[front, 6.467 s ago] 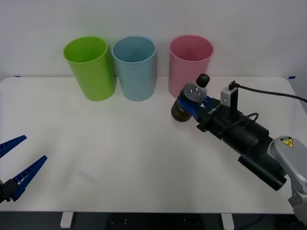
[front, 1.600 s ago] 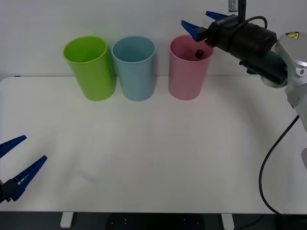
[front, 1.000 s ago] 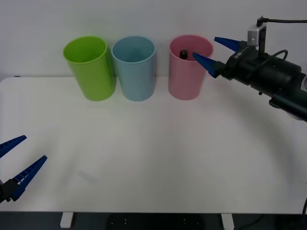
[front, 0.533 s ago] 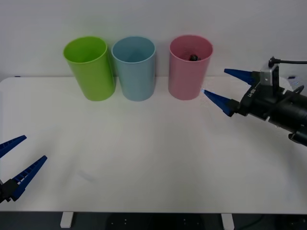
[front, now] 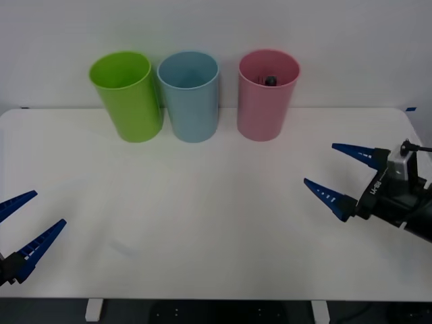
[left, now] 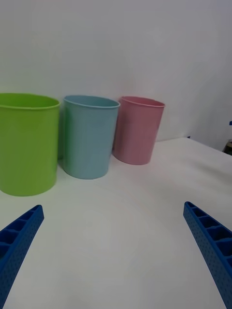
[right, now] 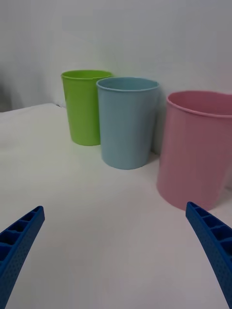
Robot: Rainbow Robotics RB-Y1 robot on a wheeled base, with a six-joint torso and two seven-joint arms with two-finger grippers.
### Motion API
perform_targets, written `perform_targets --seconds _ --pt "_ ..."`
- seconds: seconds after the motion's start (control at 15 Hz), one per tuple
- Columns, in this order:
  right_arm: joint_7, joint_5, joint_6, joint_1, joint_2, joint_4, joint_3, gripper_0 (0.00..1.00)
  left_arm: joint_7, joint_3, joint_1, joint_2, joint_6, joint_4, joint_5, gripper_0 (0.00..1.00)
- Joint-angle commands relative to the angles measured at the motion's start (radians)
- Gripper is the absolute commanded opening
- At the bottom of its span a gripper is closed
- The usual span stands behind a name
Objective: Grasp the object on the table and drop it into the matching bin: aluminum can to the light blue bin, PET bottle to the pink bin.
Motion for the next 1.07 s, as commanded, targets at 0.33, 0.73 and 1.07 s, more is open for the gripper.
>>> perform_targets --seconds 0.33,0.73,1.07 --pt "-0.019 0.106 -0.128 0.178 0.175 -0.121 -0.135 1.00 0.000 0.000 0.000 0.000 0.000 0.000 0.000 1.00" --pt "-0.048 0.167 -0.186 0.206 0.243 -0.121 -0.172 1.00 0.000 0.000 0.000 0.000 0.000 0.000 0.000 1.00" --pt "-0.048 0.170 -0.188 0.215 0.243 -0.121 -0.172 1.00 0.000 0.000 0.000 0.000 0.000 0.000 0.000 1.00"
